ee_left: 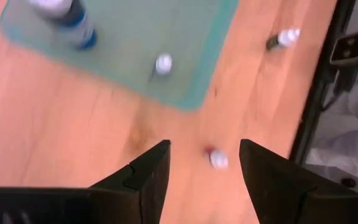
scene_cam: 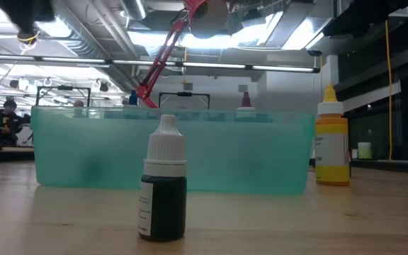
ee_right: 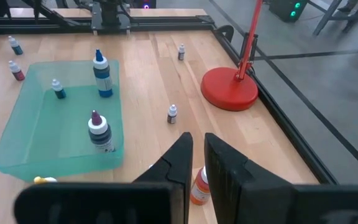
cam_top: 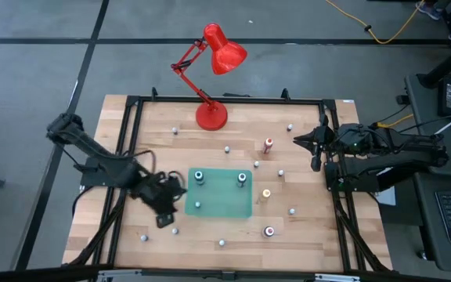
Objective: Pick & Place food coloring
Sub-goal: Put the small blue bottle into the green bin
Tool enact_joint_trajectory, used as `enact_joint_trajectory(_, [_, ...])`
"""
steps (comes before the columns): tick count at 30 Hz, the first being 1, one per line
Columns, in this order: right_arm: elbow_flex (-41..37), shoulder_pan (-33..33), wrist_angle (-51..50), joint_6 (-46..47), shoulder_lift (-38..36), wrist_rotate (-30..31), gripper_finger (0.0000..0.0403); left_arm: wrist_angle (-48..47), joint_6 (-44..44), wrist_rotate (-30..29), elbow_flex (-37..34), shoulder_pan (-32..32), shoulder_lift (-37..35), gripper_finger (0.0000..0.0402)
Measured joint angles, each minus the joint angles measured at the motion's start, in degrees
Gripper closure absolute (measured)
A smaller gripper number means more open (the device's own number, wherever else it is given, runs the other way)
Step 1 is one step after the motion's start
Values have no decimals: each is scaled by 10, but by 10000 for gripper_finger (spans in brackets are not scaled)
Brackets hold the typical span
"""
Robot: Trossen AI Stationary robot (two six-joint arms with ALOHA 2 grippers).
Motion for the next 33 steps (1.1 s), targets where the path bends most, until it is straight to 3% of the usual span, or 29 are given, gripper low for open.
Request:
enact_joint_trajectory(7, [0, 0, 0, 0, 0, 0, 357, -73, -157, -33, 0, -116, -13, 215])
enact_joint_trajectory(15, [0, 0, 0, -1, 0, 0, 357, -136, -326, -128, 0, -209, 14, 215])
enact_joint_trajectory(23, [0, 0, 0, -1, 0, 0, 357, -140, -359, -132, 0, -221, 26, 215])
enact_joint_trajectory(28, [0, 0, 0, -1, 0, 0, 357, -140, -373, -171, 0, -237, 36, 215])
enact_joint_trajectory(33, [0, 0, 0, -1, 0, 0, 357, -128, -428, -151, 0, -273, 67, 216])
